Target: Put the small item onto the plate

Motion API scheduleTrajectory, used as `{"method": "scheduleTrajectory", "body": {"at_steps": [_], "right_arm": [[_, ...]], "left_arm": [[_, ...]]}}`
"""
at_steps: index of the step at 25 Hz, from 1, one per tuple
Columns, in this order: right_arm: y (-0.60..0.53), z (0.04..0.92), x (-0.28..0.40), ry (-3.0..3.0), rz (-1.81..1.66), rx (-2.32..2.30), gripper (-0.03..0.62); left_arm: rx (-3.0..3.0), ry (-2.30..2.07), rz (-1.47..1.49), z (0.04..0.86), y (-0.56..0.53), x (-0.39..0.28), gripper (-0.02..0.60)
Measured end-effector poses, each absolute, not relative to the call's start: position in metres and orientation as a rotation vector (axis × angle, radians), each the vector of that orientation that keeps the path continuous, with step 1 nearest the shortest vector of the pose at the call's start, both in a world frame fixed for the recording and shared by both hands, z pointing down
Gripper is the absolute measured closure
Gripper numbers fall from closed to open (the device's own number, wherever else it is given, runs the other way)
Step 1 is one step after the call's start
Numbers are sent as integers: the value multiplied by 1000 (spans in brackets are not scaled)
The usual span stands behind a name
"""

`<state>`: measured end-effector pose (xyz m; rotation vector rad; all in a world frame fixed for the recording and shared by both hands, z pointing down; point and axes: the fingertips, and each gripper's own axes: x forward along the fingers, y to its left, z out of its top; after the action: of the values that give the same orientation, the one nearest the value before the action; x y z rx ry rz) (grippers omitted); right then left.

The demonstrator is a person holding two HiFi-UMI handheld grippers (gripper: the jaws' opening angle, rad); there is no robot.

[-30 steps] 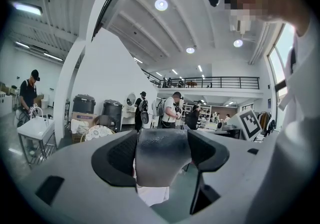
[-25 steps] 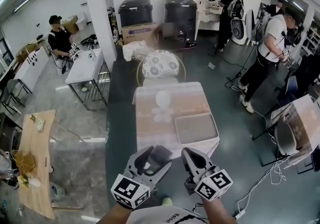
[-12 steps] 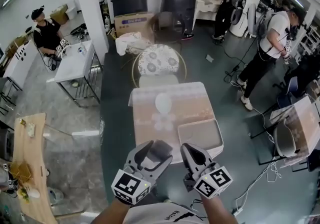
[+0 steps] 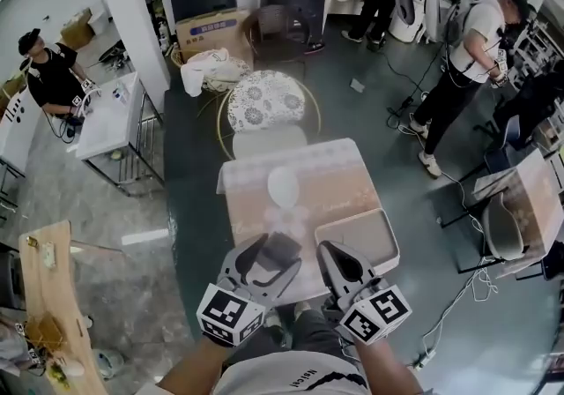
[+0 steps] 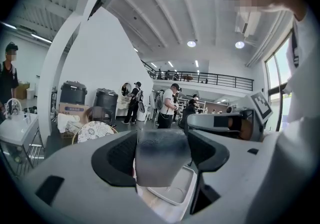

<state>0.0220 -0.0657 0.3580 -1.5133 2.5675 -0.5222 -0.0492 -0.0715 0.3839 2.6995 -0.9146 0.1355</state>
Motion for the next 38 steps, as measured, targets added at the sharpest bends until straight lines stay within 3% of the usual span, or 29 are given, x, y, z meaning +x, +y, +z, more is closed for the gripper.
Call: {"method": "scheduleTrajectory", "body": {"at_steps": [22, 38], "right_arm": [[-239, 471, 70, 2585, -792, -1444, 579], [-291, 576, 81, 2528, -985, -1456, 579]], "left_arm": [[2621, -951, 357, 536, -248, 14, 273], [2501, -1001, 491, 666, -314, 27, 273]]}}
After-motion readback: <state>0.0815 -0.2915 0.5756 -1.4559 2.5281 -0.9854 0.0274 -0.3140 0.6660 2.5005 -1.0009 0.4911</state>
